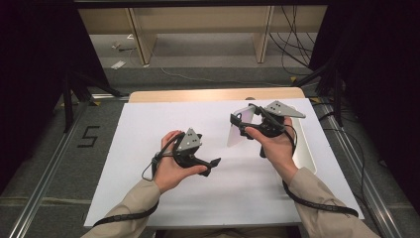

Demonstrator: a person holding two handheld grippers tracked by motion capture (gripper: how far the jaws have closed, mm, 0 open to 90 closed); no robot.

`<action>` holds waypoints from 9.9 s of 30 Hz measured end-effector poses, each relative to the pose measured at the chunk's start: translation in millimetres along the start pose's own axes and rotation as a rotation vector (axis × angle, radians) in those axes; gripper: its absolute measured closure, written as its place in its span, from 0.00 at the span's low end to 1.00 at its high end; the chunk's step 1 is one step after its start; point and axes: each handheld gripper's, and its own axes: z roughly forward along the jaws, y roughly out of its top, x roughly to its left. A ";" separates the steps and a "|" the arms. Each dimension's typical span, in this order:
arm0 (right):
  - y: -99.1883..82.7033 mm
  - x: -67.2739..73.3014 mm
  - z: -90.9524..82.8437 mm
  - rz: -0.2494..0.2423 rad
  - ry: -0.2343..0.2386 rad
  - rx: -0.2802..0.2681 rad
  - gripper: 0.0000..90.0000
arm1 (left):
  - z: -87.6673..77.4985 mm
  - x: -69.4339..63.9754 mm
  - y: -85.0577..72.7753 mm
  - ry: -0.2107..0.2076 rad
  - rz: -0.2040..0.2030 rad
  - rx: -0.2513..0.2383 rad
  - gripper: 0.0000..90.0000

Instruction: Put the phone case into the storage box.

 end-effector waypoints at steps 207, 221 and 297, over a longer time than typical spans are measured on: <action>34.2 -128.9 -49.2 0.062 -0.453 -0.097 0.21 | -49.3 25.3 -36.0 0.042 -0.058 -0.034 0.00; 33.3 -131.5 -44.2 0.055 -0.459 -0.084 0.21 | -49.2 25.5 -36.3 0.041 -0.059 -0.034 0.00; 24.7 -141.1 -18.2 0.003 -0.480 -0.021 0.21 | -48.0 25.6 -35.8 0.040 -0.060 -0.035 0.00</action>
